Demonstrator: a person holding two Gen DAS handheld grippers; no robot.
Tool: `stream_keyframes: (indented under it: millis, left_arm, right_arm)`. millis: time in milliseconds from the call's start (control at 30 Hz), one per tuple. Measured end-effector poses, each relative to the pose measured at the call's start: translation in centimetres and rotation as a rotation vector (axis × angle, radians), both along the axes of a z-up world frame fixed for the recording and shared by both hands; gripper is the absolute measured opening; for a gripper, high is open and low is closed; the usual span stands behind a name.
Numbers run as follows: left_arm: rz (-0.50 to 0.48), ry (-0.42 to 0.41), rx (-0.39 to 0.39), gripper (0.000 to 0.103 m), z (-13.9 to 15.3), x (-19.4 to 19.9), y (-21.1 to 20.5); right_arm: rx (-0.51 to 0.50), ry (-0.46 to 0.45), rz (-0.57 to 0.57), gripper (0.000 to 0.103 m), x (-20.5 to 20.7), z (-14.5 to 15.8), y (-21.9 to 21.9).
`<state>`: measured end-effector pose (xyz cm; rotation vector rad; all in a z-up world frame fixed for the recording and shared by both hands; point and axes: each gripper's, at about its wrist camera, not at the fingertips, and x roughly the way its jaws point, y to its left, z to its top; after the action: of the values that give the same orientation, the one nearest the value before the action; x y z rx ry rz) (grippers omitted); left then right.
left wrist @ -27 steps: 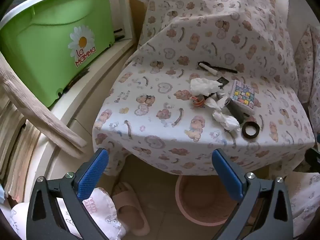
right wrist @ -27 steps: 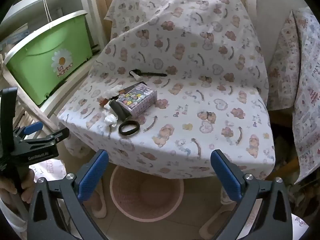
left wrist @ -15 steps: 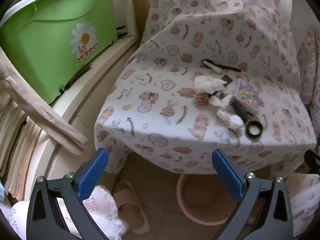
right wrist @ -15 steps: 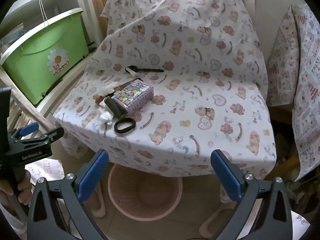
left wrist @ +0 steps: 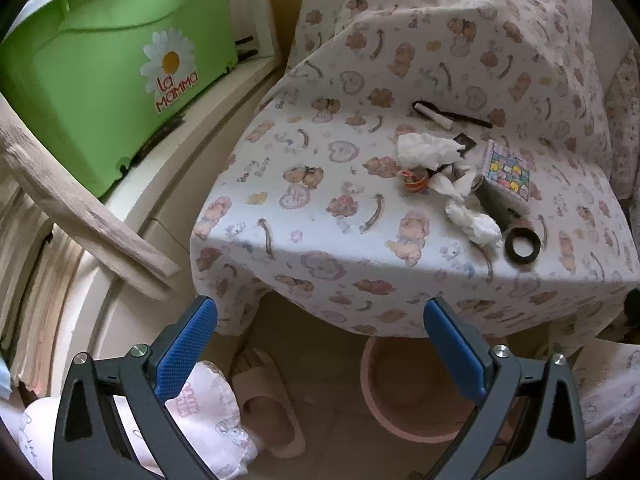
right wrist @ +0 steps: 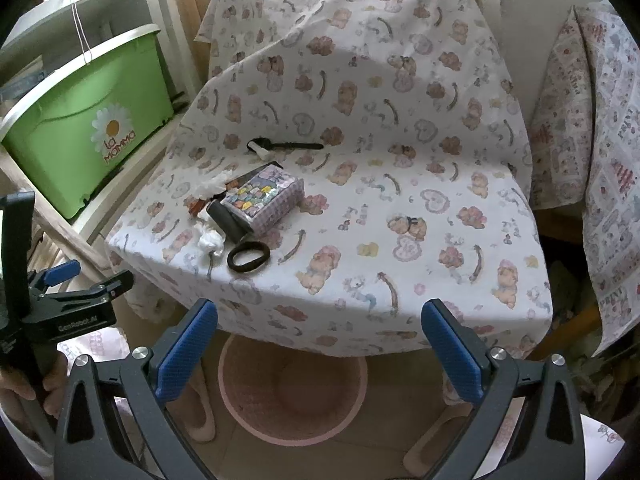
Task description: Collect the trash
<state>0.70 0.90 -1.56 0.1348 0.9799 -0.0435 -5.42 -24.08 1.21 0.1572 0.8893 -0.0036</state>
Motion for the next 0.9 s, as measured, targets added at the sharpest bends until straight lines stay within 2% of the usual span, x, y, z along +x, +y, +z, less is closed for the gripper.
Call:
stream_keyframes:
  millis: [200, 900]
  left_arm:
    - [0.008, 0.026, -0.027, 0.102, -0.26, 0.15, 0.32]
    - [0.004, 0.047, 0.003, 0.102, -0.56, 0.08, -0.19]
  right_arm:
    - [-0.003, 0.012, 0.006, 0.103, -0.06, -0.24, 0.40]
    - [0.043, 0.044, 0.018, 0.103, 0.35, -0.80, 0.53]
